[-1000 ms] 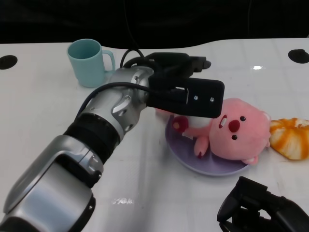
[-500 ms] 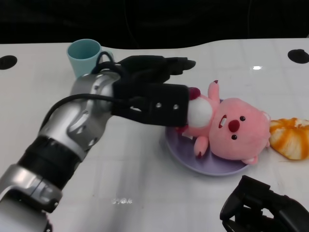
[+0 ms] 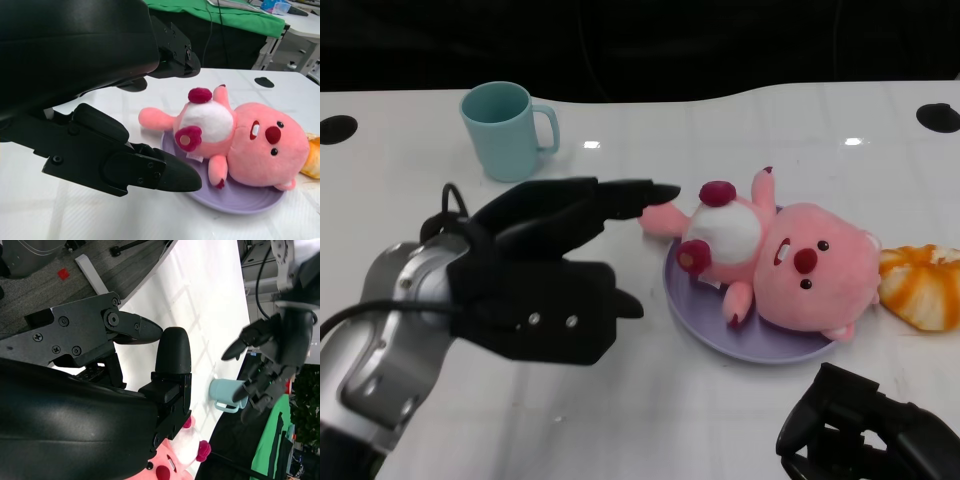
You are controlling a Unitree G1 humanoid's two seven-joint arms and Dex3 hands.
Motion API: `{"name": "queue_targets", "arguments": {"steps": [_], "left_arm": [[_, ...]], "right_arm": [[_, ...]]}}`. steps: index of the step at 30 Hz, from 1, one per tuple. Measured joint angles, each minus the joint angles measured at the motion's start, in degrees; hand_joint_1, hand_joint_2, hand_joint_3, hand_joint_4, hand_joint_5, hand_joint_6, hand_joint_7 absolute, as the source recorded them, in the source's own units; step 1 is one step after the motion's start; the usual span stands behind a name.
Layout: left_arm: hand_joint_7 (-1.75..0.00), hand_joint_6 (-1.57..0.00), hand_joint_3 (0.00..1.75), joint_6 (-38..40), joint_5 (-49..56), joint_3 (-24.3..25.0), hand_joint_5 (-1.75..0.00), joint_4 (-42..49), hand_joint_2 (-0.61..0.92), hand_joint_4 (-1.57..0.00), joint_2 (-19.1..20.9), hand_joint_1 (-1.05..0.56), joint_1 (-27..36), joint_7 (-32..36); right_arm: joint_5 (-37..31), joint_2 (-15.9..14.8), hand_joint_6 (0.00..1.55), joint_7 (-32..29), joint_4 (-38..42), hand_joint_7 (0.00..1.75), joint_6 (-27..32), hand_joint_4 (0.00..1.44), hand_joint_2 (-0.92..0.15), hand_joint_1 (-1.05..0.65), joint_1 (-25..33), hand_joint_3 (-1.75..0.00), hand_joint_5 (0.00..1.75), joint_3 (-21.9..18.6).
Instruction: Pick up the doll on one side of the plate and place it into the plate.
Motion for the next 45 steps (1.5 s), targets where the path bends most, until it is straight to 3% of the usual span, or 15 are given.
{"name": "queue_targets", "arguments": {"steps": [2, 5, 8, 9, 10, 11, 13, 16, 19, 22, 34, 45], "left_arm": [[-0.15, -0.39, 0.17, -0.2, -0.8, 1.1, -0.61, -1.8, 0.92, -0.32, 0.1, -0.57, 2.7, 0.2], [-0.22, -0.61, 0.08, -1.6, -3.0, 3.0, -0.82, -3.7, 0.92, -0.50, -0.2, -0.37, 6.9, 1.7], [-0.46, -0.76, 0.08, -2.0, -6.3, 5.1, -1.08, -5.7, 0.91, -0.60, -1.6, -0.19, 11.4, 3.3], [-0.61, -0.75, 0.18, -1.8, -7.9, 6.0, -1.14, -6.4, 0.86, -0.63, -2.5, -0.16, 12.9, 3.8], [-0.80, -0.74, 0.60, -1.5, -9.6, 6.6, -1.21, -7.0, 0.68, -0.66, -3.4, -0.12, 14.4, 4.1], [-0.91, -0.73, 0.86, -0.8, -11.2, 7.0, -1.25, -7.5, 0.56, -0.68, -4.0, -0.09, 15.6, 4.1], [-1.02, -0.76, 1.09, 1.8, -14.1, 7.8, -1.33, -9.2, 0.47, -0.74, -4.8, -0.06, 17.7, 3.8], [-1.09, -0.82, 1.20, 7.3, -19.6, 9.3, -1.41, -12.2, 0.46, -0.80, -5.8, -0.03, 19.9, 2.7], [-1.28, -0.91, 1.34, 13.0, -23.3, 10.5, -1.49, -16.0, 0.43, -0.95, -7.2, 0.00, 22.7, 2.7], [-1.43, -0.93, 1.45, 19.2, -26.1, 11.4, -1.64, -20.6, 0.40, -0.97, -8.6, -0.03, 26.1, 3.5], [-1.64, -0.88, 1.55, 39.7, -32.0, 12.7, -1.75, -34.9, 0.34, -0.96, -13.5, -0.06, 33.2, 10.1], [-1.68, -0.83, 1.57, 40.5, -36.2, 14.6, -1.75, -31.2, 0.36, -0.93, -16.2, -0.07, 34.2, 11.9]], "right_arm": [[0.0, 0.0, 0.41, 0.0, 0.0, 1.67, 0.0, 0.63, -0.89, -0.26, -0.1, -0.58, 1.75, 0.0], [-0.1, -0.1, 0.41, 0.0, 0.1, 1.67, 0.0, 0.64, -0.89, -0.26, -0.2, -0.58, 1.75, 0.0], [0.0, -0.1, 0.41, 0.0, 0.1, 1.67, 0.0, 0.64, -0.89, -0.26, -0.3, -0.58, 1.75, 0.0], [0.0, -0.1, 0.41, 0.0, 0.1, 1.67, 0.1, 0.64, -0.89, -0.26, -0.3, -0.58, 1.75, 0.0], [0.0, -0.1, 0.41, 0.0, 0.1, 1.67, 0.1, 0.65, -0.89, -0.26, -0.4, -0.58, 1.75, 0.0], [0.0, -0.1, 0.41, 0.0, 0.0, 1.67, 0.2, 0.65, -0.89, -0.26, -0.5, -0.58, 1.75, 0.0], [0.1, -0.1, 0.41, 0.0, 0.0, 1.67, 0.4, 0.64, -0.89, -0.27, -0.5, -0.58, 1.75, 0.0], [0.3, -0.1, 0.42, 0.0, -0.1, 1.67, 0.7, 0.65, -0.88, -0.26, -0.6, -0.59, 1.75, 0.0], [0.4, -0.1, 0.41, 0.1, -0.2, 1.67, 1.0, 0.65, -0.88, -0.25, -0.7, -0.59, 1.75, 0.0], [0.4, -0.1, 0.41, 0.1, -0.4, 1.67, 1.0, 0.64, -0.89, -0.25, -0.6, -0.60, 1.75, 0.0], [0.3, -0.3, 0.41, 0.1, -0.9, 1.66, 1.2, 0.64, -0.88, -0.25, -0.9, -0.61, 1.75, -0.1], [0.4, -0.8, 0.41, 0.3, -0.9, 1.67, 1.2, 0.65, -0.87, -0.23, -0.9, -0.61, 1.75, -0.3]]}}
